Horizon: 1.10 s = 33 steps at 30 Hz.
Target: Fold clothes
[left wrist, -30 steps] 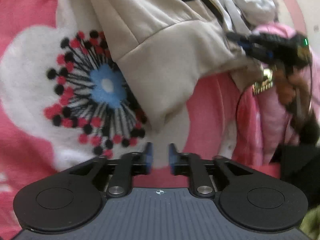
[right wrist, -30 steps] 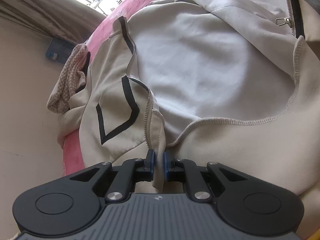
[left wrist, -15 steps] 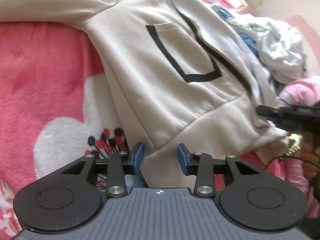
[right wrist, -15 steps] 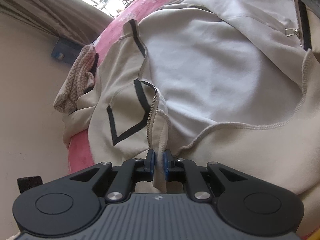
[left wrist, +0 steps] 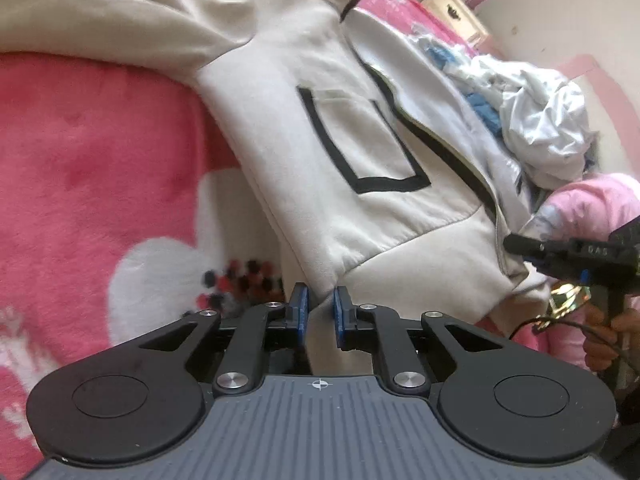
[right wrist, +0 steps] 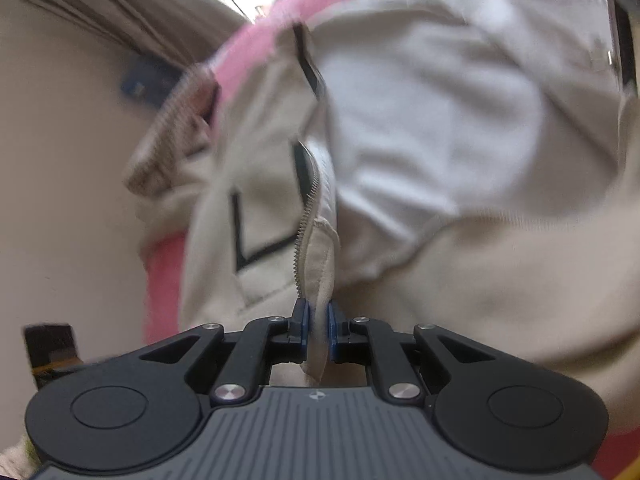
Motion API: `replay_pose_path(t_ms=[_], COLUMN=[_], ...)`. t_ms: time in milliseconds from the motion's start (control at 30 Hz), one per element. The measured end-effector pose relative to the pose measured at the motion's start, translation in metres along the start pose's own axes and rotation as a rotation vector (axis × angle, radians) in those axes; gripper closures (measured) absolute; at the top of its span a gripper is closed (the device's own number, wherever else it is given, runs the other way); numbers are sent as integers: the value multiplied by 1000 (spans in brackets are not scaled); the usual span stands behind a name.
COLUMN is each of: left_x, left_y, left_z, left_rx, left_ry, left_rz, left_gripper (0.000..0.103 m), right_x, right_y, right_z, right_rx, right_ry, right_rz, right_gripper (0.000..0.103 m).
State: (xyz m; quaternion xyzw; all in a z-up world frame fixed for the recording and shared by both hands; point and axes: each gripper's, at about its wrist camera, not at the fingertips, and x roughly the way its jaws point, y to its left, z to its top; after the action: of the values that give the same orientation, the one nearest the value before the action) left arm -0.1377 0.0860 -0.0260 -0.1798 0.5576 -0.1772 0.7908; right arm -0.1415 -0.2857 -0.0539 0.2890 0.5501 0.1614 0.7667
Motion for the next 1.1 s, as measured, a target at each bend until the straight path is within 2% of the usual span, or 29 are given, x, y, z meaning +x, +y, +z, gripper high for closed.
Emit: replay_pose_path(t_ms=[133,167,300,500,633,733,800,867,933,967,1067,1100], left_x=[25,27,29,37,37,36,36,34,33,32,30,28], left_y=[9,12,20,15,0,-4,-1,2,2,2,6,8], left_z=[-9,-8,-6,-19,-25,-28,-29,-29,-30,-31,-31,-32], left_rx=[37,15,-31,36,151,182,173,163,159,156,147,149], left_ry=[71,77,104,92,97,95,94,94,93,92,89,88], left_rz=[89,81,56,102,153,167,165,162,159,156,147,146], left_gripper=[87,86,67,67,67,67,66,66,66,66,66,66], right_x=[15,13,9,23,4,-12,-10,0,12,18,22,18], right_y=[-9,-8,-5,-9,-6,0,4,8,11,13,20,23], right_z=[-6,-5,1,-2,6,17,22,24,22,20,13,12], right_rx=[25,16,-32,-104,-103,-128,-137,-147,-173,-190,-272,-293], right_ry=[37,28,3,9,-66,-127,-115,-74,-33,-21,-40,-62], right_rz=[-23,-24,-45,-137,-169,-183,-175,-166,-187,-204,-248,-249], right_gripper=[92,92,92,88,85,64,53,48,48,50,97,97])
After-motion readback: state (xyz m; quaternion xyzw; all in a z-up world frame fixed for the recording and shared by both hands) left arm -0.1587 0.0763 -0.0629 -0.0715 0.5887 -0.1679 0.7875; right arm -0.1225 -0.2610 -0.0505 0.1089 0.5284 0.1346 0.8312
